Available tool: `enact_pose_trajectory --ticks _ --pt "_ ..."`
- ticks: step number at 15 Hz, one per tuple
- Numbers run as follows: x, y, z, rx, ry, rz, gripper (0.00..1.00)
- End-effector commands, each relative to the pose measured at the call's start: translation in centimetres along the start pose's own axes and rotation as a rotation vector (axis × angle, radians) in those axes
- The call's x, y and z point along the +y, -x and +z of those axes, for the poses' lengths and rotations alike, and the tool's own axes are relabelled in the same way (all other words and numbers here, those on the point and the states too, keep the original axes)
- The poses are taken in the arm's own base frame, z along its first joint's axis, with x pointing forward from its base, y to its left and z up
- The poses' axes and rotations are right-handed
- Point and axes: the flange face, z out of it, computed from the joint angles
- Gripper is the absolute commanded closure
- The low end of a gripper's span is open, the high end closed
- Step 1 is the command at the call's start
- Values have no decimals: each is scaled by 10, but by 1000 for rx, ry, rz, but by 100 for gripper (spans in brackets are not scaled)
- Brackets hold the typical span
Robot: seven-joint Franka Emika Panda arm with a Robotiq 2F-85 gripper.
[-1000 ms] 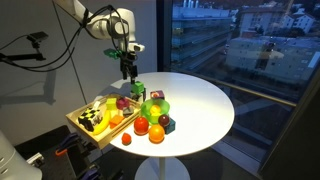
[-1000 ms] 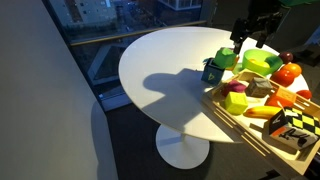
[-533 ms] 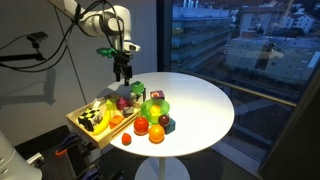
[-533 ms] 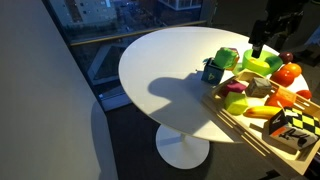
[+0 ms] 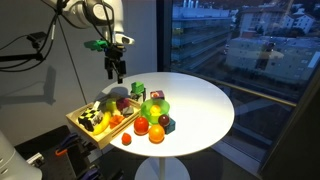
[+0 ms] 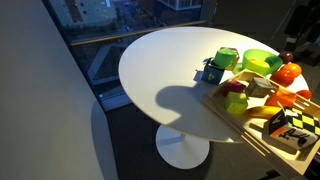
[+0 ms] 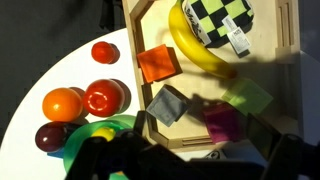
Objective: Remove the green block from the crate and put it on the blue plushie cube with a number 4
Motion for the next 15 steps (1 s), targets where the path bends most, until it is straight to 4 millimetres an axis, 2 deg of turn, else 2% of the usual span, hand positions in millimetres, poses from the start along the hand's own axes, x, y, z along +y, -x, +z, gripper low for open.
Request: enact_pose_trajectory --ticks 1,5,9,10,15 --pt "17 32 -19 31 -15 -30 0" --pt "28 51 -31 69 -30 -56 0" --pt "35 62 -39 93 -42 -67 0" --pt "28 51 -34 83 -18 -55 0" --pt "31 56 -37 93 -21 -56 0"
